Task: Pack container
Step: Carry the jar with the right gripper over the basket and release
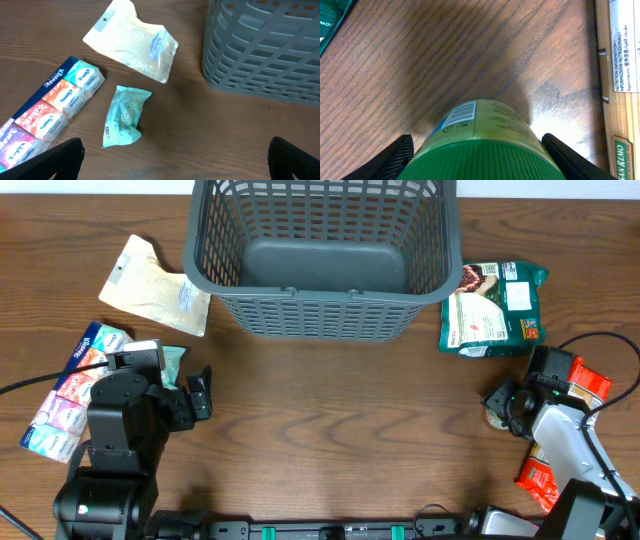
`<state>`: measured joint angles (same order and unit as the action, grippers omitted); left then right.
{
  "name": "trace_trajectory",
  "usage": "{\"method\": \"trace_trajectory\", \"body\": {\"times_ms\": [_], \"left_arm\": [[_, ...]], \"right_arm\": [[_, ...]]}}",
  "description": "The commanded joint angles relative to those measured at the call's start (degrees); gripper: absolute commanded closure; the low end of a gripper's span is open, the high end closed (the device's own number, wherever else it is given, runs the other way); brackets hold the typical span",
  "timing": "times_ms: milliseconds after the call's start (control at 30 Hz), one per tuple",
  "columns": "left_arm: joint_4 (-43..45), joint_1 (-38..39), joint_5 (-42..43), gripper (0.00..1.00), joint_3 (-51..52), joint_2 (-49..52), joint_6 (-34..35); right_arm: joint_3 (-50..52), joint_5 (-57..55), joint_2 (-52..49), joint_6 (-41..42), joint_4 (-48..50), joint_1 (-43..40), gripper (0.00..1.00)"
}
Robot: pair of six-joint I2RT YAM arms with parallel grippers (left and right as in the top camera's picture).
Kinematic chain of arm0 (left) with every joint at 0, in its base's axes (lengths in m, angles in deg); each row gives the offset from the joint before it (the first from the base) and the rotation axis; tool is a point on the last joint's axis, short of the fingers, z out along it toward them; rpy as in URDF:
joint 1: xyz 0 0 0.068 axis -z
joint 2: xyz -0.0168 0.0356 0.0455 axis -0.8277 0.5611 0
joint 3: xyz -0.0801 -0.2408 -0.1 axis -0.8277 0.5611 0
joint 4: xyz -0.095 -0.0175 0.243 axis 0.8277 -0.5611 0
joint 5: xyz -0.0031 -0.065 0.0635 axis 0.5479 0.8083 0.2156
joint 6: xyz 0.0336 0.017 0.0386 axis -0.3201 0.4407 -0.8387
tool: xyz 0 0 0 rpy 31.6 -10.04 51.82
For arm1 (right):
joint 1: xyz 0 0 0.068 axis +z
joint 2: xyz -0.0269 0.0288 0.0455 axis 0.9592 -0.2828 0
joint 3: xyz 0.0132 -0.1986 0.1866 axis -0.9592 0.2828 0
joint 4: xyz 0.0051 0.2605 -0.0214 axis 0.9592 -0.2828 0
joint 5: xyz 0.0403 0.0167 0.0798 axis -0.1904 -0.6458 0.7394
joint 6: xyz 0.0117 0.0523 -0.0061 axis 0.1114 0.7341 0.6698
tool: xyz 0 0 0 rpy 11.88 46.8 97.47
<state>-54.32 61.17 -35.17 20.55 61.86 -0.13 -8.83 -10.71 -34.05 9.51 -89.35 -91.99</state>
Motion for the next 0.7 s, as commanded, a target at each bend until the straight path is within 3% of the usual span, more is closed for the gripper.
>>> {"method": "trace_trajectory", "body": {"times_ms": [0, 67, 367, 667], "left_arm": [[-0.15, -0.31, -0.87, 0.01, -1.11, 0.0, 0.48], [-0.17, -0.31, -0.87, 0.01, -1.09, 0.0, 0.5], [-0.17, -0.31, -0.87, 0.01, -1.09, 0.0, 0.48], [-0.17, -0.31, -0.85, 0.01, -1.09, 0.0, 0.5]], "right_arm": [[0.68, 0.46, -0.46, 0.44, -0.39, -0.31, 0.86], [0.0, 0.48, -0.24, 0.44, -1.31, -0.31, 0.99], [-13.99, 0.85, 4.85, -1.73, -11.74, -0.02, 0.99], [-40.28, 5.31, 5.29, -13.42, -20.87, 4.17, 0.99]]}}
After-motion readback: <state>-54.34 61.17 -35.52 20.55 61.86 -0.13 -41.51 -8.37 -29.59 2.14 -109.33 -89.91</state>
